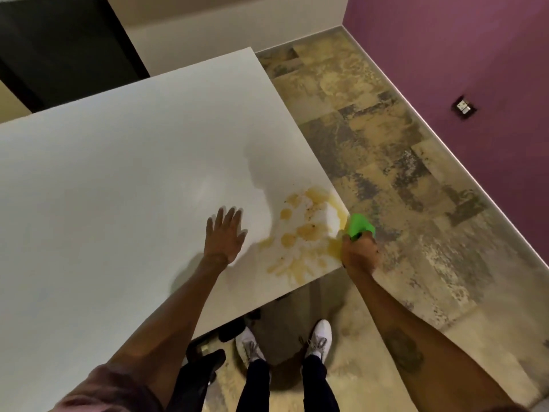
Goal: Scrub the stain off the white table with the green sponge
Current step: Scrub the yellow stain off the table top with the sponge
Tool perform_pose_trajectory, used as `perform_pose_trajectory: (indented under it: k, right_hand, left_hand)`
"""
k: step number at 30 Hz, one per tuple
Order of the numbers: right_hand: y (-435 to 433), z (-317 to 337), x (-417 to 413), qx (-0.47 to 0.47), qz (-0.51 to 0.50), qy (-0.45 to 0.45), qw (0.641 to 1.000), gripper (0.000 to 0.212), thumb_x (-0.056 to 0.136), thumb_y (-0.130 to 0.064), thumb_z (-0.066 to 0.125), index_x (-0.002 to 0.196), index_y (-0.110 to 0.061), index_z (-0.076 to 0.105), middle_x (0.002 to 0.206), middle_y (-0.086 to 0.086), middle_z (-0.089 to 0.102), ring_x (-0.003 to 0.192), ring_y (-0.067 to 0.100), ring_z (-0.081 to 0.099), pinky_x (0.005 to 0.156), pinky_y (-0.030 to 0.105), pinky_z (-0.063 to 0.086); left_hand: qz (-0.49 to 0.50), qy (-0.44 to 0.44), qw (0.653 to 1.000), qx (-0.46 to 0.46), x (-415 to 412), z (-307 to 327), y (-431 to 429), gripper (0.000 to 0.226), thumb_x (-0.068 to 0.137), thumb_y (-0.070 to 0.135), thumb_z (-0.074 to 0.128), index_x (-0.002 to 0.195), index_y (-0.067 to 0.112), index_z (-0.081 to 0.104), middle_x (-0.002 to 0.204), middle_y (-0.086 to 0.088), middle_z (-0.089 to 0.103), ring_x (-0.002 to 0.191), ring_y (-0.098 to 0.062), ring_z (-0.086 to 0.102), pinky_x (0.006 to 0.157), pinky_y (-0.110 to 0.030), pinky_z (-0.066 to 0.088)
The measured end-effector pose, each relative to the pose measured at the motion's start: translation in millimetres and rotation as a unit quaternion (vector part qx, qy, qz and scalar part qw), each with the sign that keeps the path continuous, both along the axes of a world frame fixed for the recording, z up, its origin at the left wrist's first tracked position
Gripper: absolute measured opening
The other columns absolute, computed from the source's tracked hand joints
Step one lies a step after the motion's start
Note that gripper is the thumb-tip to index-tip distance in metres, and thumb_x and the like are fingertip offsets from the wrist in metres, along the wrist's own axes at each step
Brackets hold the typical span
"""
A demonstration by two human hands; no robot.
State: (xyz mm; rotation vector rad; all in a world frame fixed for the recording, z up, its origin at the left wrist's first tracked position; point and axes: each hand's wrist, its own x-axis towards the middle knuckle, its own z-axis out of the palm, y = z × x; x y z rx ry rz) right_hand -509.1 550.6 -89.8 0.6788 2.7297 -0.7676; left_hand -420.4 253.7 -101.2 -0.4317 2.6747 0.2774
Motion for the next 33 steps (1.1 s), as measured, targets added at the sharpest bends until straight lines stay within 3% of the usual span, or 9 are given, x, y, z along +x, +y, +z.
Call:
perform_pose_trajectory:
  k: [5,8,10,11,13,14,16,26,33]
  right_hand:
    - [-6.5,-28.8,-5.4,0.019,0.049,0.063,0.997,0.034,0.084,-0.028,0.065,0.101,0.001,0.061,0.105,0.023,0.063,0.100,0.041,0.059,0.088,0.050,0.047]
    - [2.4,-44.8,-4.2,0.038,0.088,0.149,0.984,0.024,0.082,-0.020,0.064,0.088,0.003,0.060,0.098,0.022,0.059,0.093,0.039,0.056,0.082,0.048,0.047]
    - [3.3,-55.6,-1.6,0.009,0.079,0.187,0.979,0.025,0.087,-0.020,0.063,0.097,0.003,0.062,0.116,0.024,0.059,0.105,0.041,0.056,0.087,0.047,0.046]
    - [1.3,-59.9,0.4,-0.024,0.064,0.177,0.982,0.033,0.091,-0.022,0.061,0.113,0.002,0.060,0.134,0.025,0.052,0.121,0.041,0.050,0.098,0.049,0.043]
    - [-4.5,-66.2,1.4,-0.094,0.024,0.127,0.987,0.056,0.099,-0.029,0.052,0.147,-0.003,0.036,0.159,0.019,0.024,0.146,0.036,0.024,0.116,0.047,0.025]
    - [-6.9,-68.8,-0.3,-0.110,0.015,0.109,0.988,0.062,0.102,-0.032,0.047,0.153,-0.006,0.022,0.163,0.018,0.014,0.149,0.034,0.014,0.119,0.047,0.018]
    - [-11.9,-71.7,-8.4,-0.114,0.025,0.101,0.988,0.065,0.104,-0.033,0.039,0.155,-0.005,0.010,0.163,0.019,0.005,0.151,0.036,0.007,0.121,0.050,0.014]
    - [-59.5,-79.2,-83.9,-0.153,0.144,0.106,0.972,0.063,0.105,-0.029,0.037,0.155,-0.007,0.006,0.164,0.018,0.002,0.151,0.038,0.003,0.123,0.047,0.008]
    - [-85.2,-83.3,-149.1,-0.097,0.338,0.106,0.930,0.062,0.104,-0.026,0.039,0.154,-0.003,0.011,0.162,0.022,0.006,0.152,0.035,0.001,0.124,0.048,0.003]
  left_hand:
    - [0.023,0.012,0.999,0.018,15.4,-30.6,-12.9,0.069,0.107,0.054,0.020,0.166,0.023,0.000,0.173,0.000,-0.008,0.161,-0.029,-0.009,0.130,-0.053,0.000]
    - [0.022,0.032,0.999,0.038,18.9,-40.7,-15.6,0.088,0.090,0.069,-0.005,0.165,0.022,0.001,0.172,-0.001,-0.012,0.160,-0.032,-0.011,0.127,-0.057,-0.002]
    - [0.009,0.041,0.999,0.017,17.6,-48.0,-16.1,0.090,0.089,0.069,-0.010,0.165,0.022,0.001,0.172,-0.003,-0.011,0.160,-0.035,-0.009,0.126,-0.060,0.001]
    - [0.009,0.045,0.999,0.007,15.8,-51.2,-16.7,0.085,0.093,0.066,-0.005,0.165,0.022,0.004,0.173,-0.004,-0.008,0.160,-0.036,-0.006,0.126,-0.061,0.003]
    - [0.004,0.054,0.998,-0.016,11.9,-57.8,-18.8,0.075,0.101,0.060,0.005,0.165,0.022,0.011,0.173,-0.007,0.000,0.160,-0.039,0.002,0.125,-0.065,0.009]
    - [0.000,0.055,0.998,-0.031,10.5,-61.4,-20.0,0.072,0.103,0.058,0.007,0.165,0.022,0.014,0.173,-0.008,0.004,0.159,-0.040,0.006,0.124,-0.066,0.012]
    - [0.000,0.058,0.997,-0.053,9.1,-69.9,-21.6,0.070,0.104,0.055,0.009,0.165,0.023,0.016,0.173,-0.008,0.008,0.159,-0.039,0.010,0.124,-0.066,0.013]
    - [0.015,0.114,0.991,-0.069,11.6,-94.3,-25.6,0.068,0.105,0.056,0.015,0.166,0.027,0.012,0.174,0.000,-0.002,0.162,-0.030,0.000,0.127,-0.061,0.006]
    - [0.032,0.117,0.990,-0.065,10.7,-97.1,-27.4,0.068,0.106,0.055,0.010,0.166,0.024,0.011,0.174,0.002,0.001,0.162,-0.029,0.002,0.127,-0.059,0.009]
